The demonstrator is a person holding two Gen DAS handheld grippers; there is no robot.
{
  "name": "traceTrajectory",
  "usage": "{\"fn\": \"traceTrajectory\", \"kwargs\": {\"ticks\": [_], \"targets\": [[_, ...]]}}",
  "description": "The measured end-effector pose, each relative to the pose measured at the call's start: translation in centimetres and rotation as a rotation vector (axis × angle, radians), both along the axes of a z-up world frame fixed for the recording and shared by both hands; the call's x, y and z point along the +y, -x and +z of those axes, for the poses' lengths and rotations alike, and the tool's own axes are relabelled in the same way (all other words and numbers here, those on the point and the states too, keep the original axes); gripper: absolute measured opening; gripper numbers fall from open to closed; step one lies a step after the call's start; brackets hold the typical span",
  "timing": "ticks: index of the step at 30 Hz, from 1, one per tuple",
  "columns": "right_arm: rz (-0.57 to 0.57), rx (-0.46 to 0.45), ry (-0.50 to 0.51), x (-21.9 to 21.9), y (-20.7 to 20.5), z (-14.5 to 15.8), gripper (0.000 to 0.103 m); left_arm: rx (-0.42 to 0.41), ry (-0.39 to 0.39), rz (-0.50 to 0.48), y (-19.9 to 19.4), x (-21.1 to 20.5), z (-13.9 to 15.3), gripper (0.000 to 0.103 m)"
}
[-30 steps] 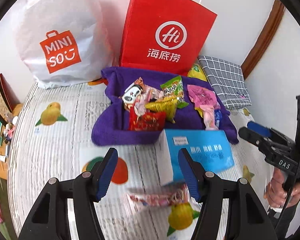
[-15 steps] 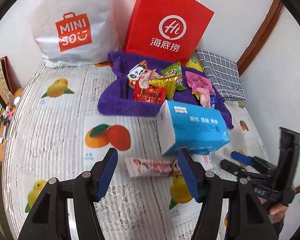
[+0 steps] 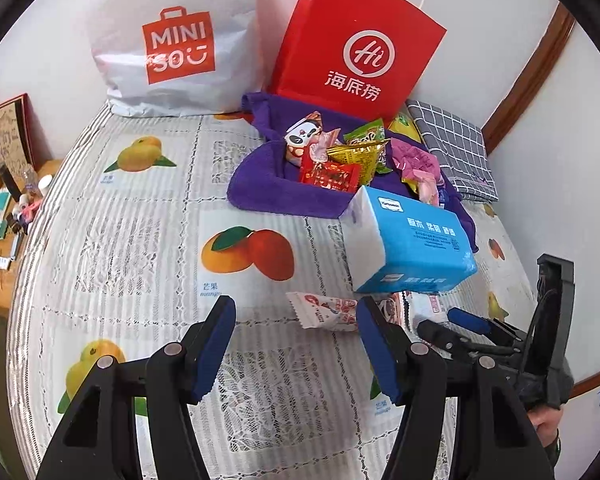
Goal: Organize snacks
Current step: 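Grasp the white-and-red packet in front of the tissue box with the right tool, then grasp the pink bear candy stick with the left tool while the right tool holds its packet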
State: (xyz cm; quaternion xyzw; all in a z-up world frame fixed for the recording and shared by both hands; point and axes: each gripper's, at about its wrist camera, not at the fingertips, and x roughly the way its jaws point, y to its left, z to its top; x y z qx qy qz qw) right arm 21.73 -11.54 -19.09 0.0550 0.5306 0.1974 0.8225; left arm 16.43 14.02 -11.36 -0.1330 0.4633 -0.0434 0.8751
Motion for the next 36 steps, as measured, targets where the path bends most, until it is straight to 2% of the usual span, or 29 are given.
{"fn": "traceTrajectory", "kwargs": {"ticks": [4,9,12,17,19,26,29,36], "targets": [[-0.004,-0.033,0.068,1.7,0.2,-0.3,0.094,0.005,0.011,0.009,0.2,0.5,-0.4,0.061],[0.005,-0.086,0.169,3.1,0.3,-0.7,0.093,0.014,0.014,0.016,0.5,0.8,-0.7,0.061],[0.018,-0.116,0.219,3.5,0.4,-0.9,0.089,0.016,0.008,0.018,0.5,0.8,-0.7,0.061],[0.055,-0.146,0.214,2.0,0.8,-0.6,0.066,0.002,0.001,0.007,0.6,0.3,-0.3,0.061],[0.067,-0.147,0.208,1.3,1.1,-0.5,0.061,-0.004,-0.004,-0.008,0.4,-0.3,-0.1,0.061],[0.093,-0.14,0.179,-0.4,2.4,-0.2,0.059,-0.034,-0.048,-0.083,-1.5,-2.8,0.2,0.061],[0.067,-0.129,0.137,-2.1,2.8,0.1,0.059,-0.011,-0.058,-0.114,-3.0,-3.9,-0.5,0.061],[-0.003,-0.155,0.128,-5.7,3.4,1.1,0.059,0.028,-0.079,-0.193,-5.2,-5.9,-2.5,0.061]]}}
